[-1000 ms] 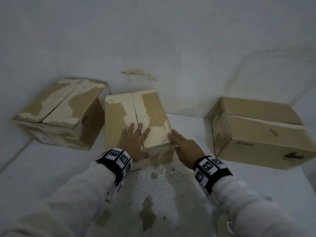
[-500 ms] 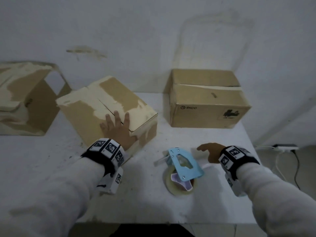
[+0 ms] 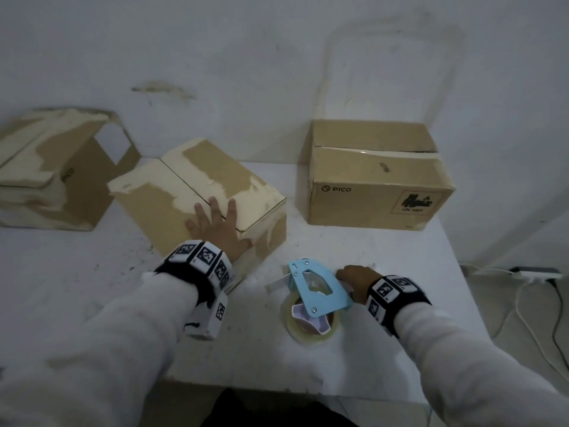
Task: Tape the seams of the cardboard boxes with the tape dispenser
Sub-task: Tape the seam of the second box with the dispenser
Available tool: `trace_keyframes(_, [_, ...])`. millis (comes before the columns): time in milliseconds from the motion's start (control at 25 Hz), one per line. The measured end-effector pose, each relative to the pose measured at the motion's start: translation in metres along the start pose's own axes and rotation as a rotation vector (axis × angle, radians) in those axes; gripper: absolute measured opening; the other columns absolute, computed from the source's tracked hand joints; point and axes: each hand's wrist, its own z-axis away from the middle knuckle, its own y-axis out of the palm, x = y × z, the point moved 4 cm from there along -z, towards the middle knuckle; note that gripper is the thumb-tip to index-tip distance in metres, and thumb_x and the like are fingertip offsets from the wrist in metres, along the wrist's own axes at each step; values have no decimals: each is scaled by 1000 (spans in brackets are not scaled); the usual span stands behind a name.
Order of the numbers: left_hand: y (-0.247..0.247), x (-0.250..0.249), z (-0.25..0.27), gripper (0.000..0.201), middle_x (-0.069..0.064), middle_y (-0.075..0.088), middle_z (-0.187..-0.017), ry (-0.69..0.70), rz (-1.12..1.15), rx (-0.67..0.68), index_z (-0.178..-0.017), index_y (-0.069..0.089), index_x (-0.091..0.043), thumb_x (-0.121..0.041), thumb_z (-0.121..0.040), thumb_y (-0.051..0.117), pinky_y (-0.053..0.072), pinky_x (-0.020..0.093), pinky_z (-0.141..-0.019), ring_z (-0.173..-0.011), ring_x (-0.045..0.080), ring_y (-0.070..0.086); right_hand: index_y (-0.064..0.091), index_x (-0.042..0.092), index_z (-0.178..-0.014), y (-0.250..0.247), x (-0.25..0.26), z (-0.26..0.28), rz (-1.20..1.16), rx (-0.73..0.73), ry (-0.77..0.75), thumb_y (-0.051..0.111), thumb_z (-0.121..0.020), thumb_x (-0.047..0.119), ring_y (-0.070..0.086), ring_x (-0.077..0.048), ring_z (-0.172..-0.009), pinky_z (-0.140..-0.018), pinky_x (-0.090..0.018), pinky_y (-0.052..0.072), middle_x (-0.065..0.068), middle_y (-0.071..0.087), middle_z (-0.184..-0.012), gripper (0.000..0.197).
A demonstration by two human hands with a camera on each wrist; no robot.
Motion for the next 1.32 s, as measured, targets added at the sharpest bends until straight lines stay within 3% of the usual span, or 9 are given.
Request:
trace_keyframes(160, [-6,0,-3,96,12,-23,-156,-11,18,27,-148,-15,-24,-59,-86,48,-1,58,-115,-143,41,-18,52,3,-121,-14,3,3,-176,-98,-43,58,-87,15,53,-29,-117,-92,-30,41,-16,56,-129,37])
trace_keyframes(360, [-19,14,-14,93,10,-21,-157,25,67,79,-150,-10,-27,-57,-86,51,3,55,-116,-144,38,-16,56,10,-120,-55,7,26,-699,-255,-162,70,-76,5,57,-22,-102,-86,-30,47,-10,63,-118,46])
trace_keyframes(520, [-12,7,-5,84,9,-18,-158,58,-21,46,-150,-9,-27,-58,-90,41,8,51,-117,-145,35,-13,61,10,-103,-105,42,49,-1305,-337,-310,61,-80,-6,62,-14,-83,-71,-19,51,-3,65,-89,28])
trace_keyframes(600, [-21,11,-3,81,8,-10,-159,86,101,81,-151,4,-26,-59,-89,43,10,48,-118,-146,33,-6,59,8,-90,-127,64,53,-1468,-317,-342,58,-68,0,58,-16,-71,-66,-25,49,-7,61,-79,23])
trace_keyframes(680, [-45,24,-4,66,10,16,-158,96,475,73,-146,31,-19,-52,-91,46,21,44,-116,-144,30,18,56,4,-85,-145,87,55,-1541,-306,-396,58,-55,6,53,-17,-57,-56,-29,45,-9,55,-69,30])
trace_keyframes(760, [-71,47,-6,52,12,46,-142,22,981,10,-129,52,-10,-47,-94,43,40,39,-103,-122,28,50,54,4,-80,-158,112,51,-1571,-318,-444,65,-54,8,48,-16,-47,-47,-27,42,-9,49,-61,29])
trace_keyframes(880, [-94,68,-4,73,15,63,-119,-66,1485,178,-120,54,-3,-65,-89,35,50,38,-86,-98,30,66,55,6,-73,-173,144,40,-1561,-355,-517,70,-62,12,44,-16,-43,-44,-25,36,-5,47,-53,19])
trace_keyframes(1000, [-114,87,-9,86,19,63,-118,-5,1693,385,-122,51,1,-73,-84,29,50,36,-86,-102,29,65,54,11,-65,-185,176,20,-1513,-386,-501,68,-66,14,42,-14,-43,-44,-25,33,0,46,-48,15])
trace_keyframes(1320, [-126,136,-65,75,14,73,-94,-3,1779,491,-119,56,4,-62,-86,44,50,31,-87,-85,22,70,51,7,-68,-201,223,-24,-1454,-543,-460,68,-65,10,44,-15,-43,-44,-27,36,2,48,-47,17])
